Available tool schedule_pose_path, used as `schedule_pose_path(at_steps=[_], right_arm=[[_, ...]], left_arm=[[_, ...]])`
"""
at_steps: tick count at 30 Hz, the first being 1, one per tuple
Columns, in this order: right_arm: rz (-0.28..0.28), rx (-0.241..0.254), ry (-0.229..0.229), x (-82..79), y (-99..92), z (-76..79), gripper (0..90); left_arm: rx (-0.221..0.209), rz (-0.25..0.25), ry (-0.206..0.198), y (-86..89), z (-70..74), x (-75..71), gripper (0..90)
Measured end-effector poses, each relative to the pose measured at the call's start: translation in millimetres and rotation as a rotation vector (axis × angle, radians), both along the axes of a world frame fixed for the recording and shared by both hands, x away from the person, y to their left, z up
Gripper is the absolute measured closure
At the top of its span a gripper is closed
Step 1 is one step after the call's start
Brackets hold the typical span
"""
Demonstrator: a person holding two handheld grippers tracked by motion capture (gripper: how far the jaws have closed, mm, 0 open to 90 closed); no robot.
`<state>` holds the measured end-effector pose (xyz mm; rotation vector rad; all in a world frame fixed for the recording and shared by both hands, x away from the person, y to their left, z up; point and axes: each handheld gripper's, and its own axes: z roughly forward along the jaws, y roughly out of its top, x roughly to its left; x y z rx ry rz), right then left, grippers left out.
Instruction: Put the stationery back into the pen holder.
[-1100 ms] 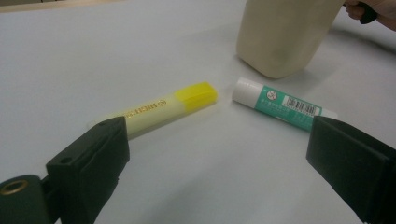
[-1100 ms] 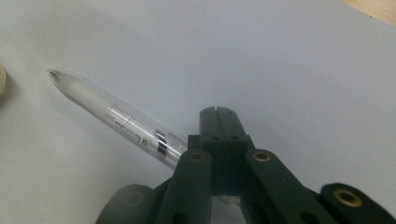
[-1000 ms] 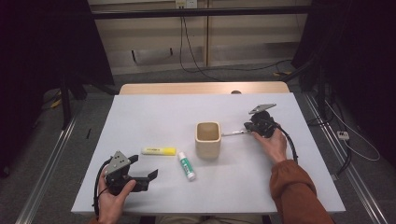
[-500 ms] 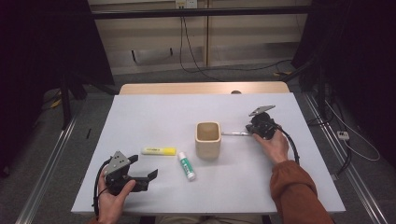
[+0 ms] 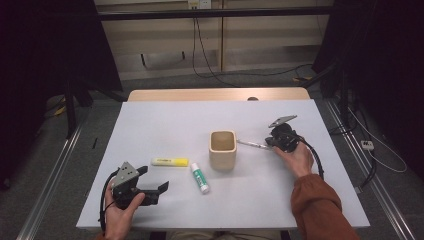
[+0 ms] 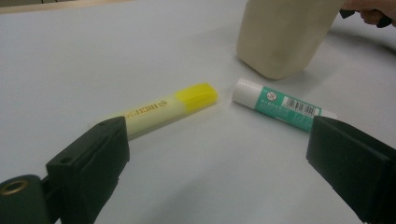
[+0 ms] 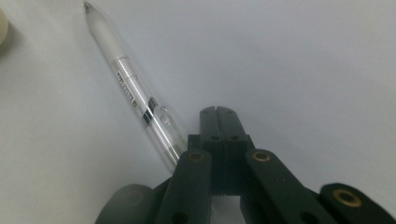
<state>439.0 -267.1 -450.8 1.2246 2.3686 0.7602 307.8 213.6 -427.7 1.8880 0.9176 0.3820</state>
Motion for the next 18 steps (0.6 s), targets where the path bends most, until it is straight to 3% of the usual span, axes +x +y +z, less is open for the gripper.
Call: schedule_pose_path(at_steps=[6, 18], right_arm=[[-0.012, 0.012, 0.042, -4.7, -1.1, 2.6, 90.0], [-0.026, 0.022, 0.083, -12.5, -0.4, 5.4, 90.0]], left_arm=[[0.000, 0.001, -0.003, 0.6, 0.2, 0.3, 5.8], [0.000, 0.000, -0.004, 0.7, 0.5, 0.1, 5.8]])
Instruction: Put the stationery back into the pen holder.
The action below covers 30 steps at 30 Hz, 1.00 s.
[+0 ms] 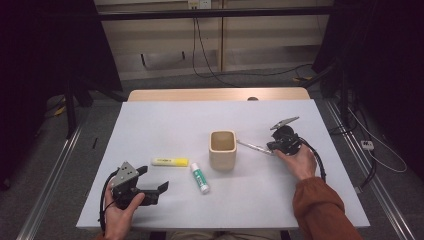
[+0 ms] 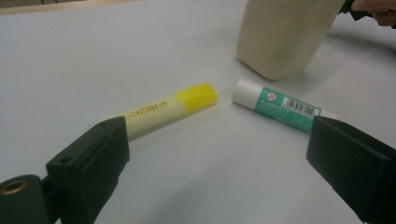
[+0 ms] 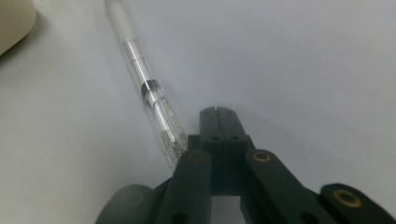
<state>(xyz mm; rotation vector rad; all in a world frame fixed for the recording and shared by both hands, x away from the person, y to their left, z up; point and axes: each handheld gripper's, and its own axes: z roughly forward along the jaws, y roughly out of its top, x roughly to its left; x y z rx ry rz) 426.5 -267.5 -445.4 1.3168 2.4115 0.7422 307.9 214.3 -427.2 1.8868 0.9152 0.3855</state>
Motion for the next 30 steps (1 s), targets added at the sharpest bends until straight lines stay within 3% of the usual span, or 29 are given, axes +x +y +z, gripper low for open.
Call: schedule_pose_path(at_steps=[11, 30], right_arm=[[0.010, -0.001, 0.015, -2.5, 0.4, 1.1, 90.0], [0.031, -0.014, 0.043, -24.8, 11.6, 4.3, 90.0]], left_arm=[[-0.001, 0.002, 0.002, 0.3, 0.0, 0.1, 5.8], [0.000, 0.000, 0.001, 0.3, 0.1, 0.0, 5.8]])
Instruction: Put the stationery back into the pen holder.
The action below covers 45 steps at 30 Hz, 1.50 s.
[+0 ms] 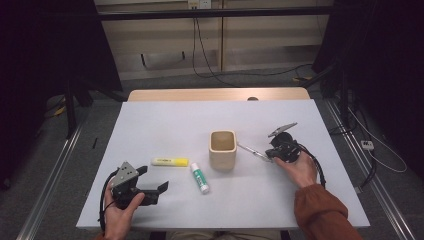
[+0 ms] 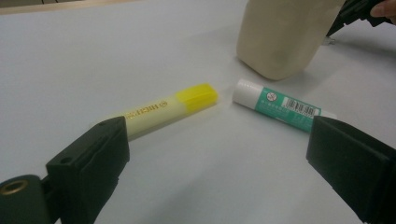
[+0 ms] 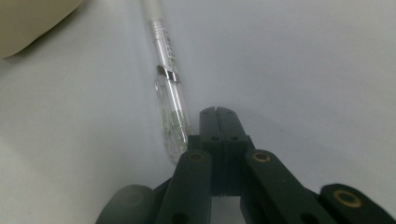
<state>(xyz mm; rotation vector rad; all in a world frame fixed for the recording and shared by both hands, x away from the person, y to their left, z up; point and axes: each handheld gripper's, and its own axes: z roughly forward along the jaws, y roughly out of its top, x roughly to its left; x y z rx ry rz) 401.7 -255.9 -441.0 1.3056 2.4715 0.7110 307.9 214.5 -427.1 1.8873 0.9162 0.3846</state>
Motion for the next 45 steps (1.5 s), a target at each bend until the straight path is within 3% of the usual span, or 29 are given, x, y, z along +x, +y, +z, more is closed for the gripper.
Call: schedule_pose_path(at_steps=[9, 15, 18, 20, 22, 28, 32, 39, 43, 45], right_arm=[[0.022, 0.001, 0.014, -8.6, 3.1, 1.2, 90.0], [0.018, 0.030, 0.024, -7.4, -1.3, 1.1, 90.0], [-0.001, 0.045, 0.016, -6.8, -4.3, 2.5, 82.3], [-0.001, 0.057, 0.004, -6.5, -6.2, 4.5, 81.9], [0.002, 0.069, -0.020, -7.0, -6.6, 7.6, 75.9], [-0.007, 0.075, -0.084, -5.6, -0.9, 17.8, 39.4], [0.018, 0.098, -0.060, 0.7, 4.0, 20.3, 25.4], [0.044, 0.089, -0.028, 21.1, 16.4, 20.7, 23.2], [0.061, 0.085, 0.009, 34.4, 23.9, 17.4, 27.4], [0.083, 0.067, 0.006, 39.7, 29.2, 17.3, 34.4]], left_arm=[[0.000, 0.000, -0.001, -0.2, -0.3, 0.3, 5.8], [-0.002, -0.002, 0.001, -0.6, -0.2, 0.0, 5.8], [-0.006, 0.000, 0.000, -0.3, -0.5, 0.3, 5.8], [-0.007, 0.001, 0.002, -0.5, -0.6, 0.2, 5.8], [-0.001, -0.002, 0.000, -0.5, -0.2, 0.3, 5.8], [-0.002, 0.000, 0.005, -0.9, -0.6, 0.3, 5.8], [0.001, 0.002, 0.004, -0.9, -0.9, 0.7, 5.8], [0.006, 0.002, 0.002, -0.8, -1.4, 1.3, 5.8], [0.008, 0.003, 0.002, -0.7, -1.7, 1.5, 5.8], [0.005, 0.002, 0.001, -0.6, -1.9, 1.6, 5.8]])
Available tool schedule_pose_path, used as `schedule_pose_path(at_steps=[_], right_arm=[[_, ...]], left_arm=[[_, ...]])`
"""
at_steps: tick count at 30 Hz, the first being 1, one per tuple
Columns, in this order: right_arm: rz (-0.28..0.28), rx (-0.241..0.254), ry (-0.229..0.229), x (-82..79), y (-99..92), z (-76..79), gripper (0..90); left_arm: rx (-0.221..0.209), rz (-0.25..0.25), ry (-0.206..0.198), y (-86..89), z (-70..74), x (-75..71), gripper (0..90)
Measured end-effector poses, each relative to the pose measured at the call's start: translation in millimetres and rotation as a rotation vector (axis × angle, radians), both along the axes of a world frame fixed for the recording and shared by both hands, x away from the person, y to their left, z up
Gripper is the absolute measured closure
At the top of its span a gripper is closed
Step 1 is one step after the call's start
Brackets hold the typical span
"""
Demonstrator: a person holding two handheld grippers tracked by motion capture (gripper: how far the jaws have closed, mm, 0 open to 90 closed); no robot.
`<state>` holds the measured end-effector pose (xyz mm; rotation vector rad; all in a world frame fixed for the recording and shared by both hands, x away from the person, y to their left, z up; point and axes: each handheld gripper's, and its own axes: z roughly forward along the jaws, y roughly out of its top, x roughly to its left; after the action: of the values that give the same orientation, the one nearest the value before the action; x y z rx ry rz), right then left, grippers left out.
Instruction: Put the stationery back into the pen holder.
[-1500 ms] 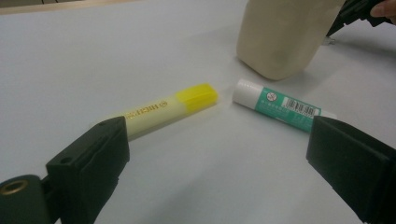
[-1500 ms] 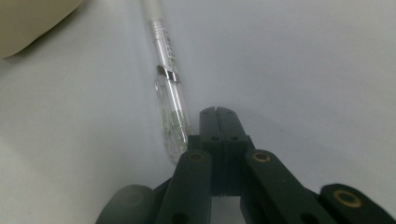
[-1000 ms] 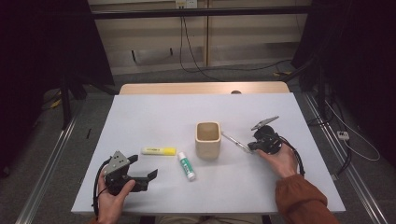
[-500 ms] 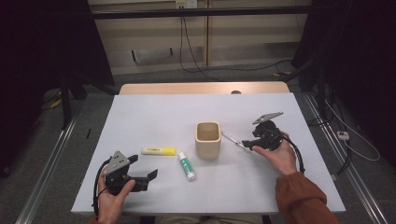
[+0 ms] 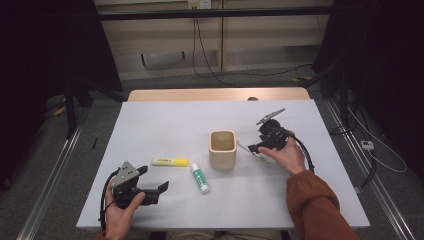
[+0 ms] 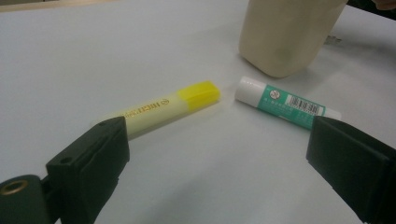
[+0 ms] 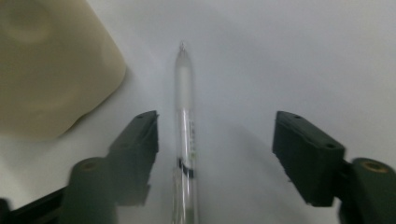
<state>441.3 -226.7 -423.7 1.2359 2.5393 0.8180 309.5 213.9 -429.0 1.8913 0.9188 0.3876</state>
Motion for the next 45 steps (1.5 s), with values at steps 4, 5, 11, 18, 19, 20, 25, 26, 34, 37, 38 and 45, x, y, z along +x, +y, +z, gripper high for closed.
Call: schedule_pose_path(at_steps=[4, 5, 11, 18, 19, 20, 25, 26, 34, 37, 38, 45], right_arm=[[0.024, -0.043, 0.015, 8.6, 14.8, -0.8, 40.0], [0.027, -0.053, 0.015, 9.9, 18.4, -0.4, 40.8], [0.052, -0.104, 0.055, 18.2, 34.9, 0.9, 49.0], [0.066, -0.111, 0.115, 27.1, 39.9, -3.6, 60.9], [0.064, -0.120, 0.121, 27.1, 40.4, -4.7, 63.5], [0.069, -0.120, 0.130, 27.2, 40.5, -6.2, 65.4], [0.072, -0.122, 0.143, 27.6, 41.6, -9.5, 71.8], [0.075, -0.128, 0.145, 27.5, 42.3, -10.1, 72.2], [0.034, -0.147, 0.173, 29.3, 45.8, -9.2, 73.5], [0.024, -0.156, 0.176, 30.2, 47.0, -8.7, 77.6], [0.032, -0.157, 0.170, 30.6, 46.2, -8.8, 79.3], [0.020, -0.156, 0.157, 28.1, 47.3, -8.7, 80.8]], left_arm=[[0.000, 0.002, 0.001, 0.5, 0.0, 0.3, 5.8], [0.000, 0.002, 0.001, 0.5, -0.1, 0.2, 5.8], [0.004, 0.000, 0.002, 0.6, 0.4, -0.1, 5.8], [0.000, 0.001, 0.000, 0.9, 0.7, -0.3, 5.8], [-0.002, 0.002, 0.002, 0.9, 0.6, -0.3, 5.8], [0.000, 0.002, 0.002, 1.0, 0.5, -0.1, 5.8], [0.003, 0.001, 0.003, 0.7, 0.8, -0.3, 5.8], [0.003, 0.001, 0.003, 0.6, 0.7, -0.4, 5.9], [0.005, 0.000, 0.002, 0.4, 0.9, -0.7, 5.8], [0.005, 0.000, 0.002, 0.4, 0.9, -0.8, 5.8], [0.005, 0.000, 0.001, 0.4, 0.9, -0.7, 5.8], [0.005, 0.003, 0.004, 0.9, 0.7, -0.2, 5.8]])
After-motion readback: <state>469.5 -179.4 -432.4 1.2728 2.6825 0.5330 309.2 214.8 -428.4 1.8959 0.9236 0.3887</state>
